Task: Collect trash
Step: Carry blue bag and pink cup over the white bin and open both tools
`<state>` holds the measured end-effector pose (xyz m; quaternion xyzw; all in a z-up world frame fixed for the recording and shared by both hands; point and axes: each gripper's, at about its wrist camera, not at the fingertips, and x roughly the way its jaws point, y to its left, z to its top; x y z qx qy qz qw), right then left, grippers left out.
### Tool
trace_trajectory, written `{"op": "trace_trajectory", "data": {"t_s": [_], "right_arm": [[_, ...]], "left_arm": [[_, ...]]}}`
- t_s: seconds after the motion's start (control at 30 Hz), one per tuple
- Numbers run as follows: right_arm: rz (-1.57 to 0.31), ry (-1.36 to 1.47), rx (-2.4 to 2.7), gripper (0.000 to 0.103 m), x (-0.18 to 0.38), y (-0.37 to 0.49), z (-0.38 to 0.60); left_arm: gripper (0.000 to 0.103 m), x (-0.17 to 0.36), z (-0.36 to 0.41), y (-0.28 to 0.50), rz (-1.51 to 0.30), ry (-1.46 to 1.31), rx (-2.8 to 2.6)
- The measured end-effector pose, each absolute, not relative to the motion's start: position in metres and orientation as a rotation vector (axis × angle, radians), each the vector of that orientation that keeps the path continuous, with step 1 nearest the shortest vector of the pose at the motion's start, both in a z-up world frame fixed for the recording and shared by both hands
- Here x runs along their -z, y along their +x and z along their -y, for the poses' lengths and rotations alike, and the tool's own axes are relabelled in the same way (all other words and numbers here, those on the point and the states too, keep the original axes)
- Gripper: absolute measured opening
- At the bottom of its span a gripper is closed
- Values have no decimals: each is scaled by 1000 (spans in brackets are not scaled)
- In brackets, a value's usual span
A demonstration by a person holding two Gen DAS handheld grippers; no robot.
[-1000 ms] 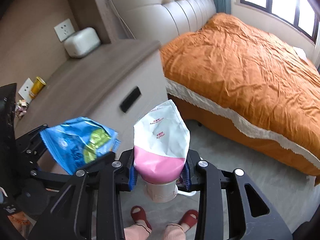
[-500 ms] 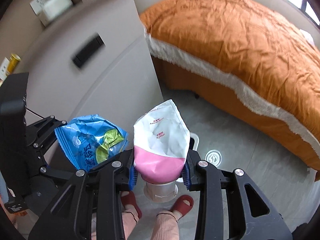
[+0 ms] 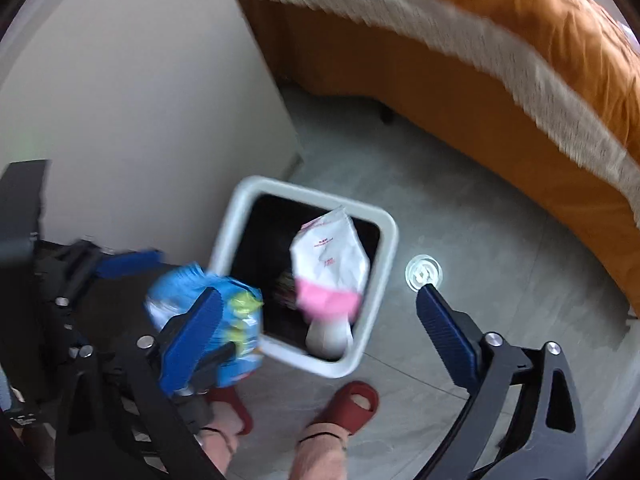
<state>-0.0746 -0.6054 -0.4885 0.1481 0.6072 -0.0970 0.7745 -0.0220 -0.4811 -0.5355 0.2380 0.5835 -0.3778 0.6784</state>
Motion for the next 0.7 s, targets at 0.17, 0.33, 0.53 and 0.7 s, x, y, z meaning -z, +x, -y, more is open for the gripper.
{"op": "trace_trajectory", "data": {"t_s": [0.17,0.33,0.53,0.7], "right_arm": [[-1374,331,221,98,530,-78,614],[-1385,339,209,98,532,-80,604],[-1367,312,204,98,504,-79,596],[-1342,321,246,98,469,-80,595]], "left_arm": [[98,574,480,-24,-1327,570,823],[98,581,483,-24,-1332,593,824],[98,558,474,-21,-1326,579,816],[98,512,470,-23,-1301,566,807]]}}
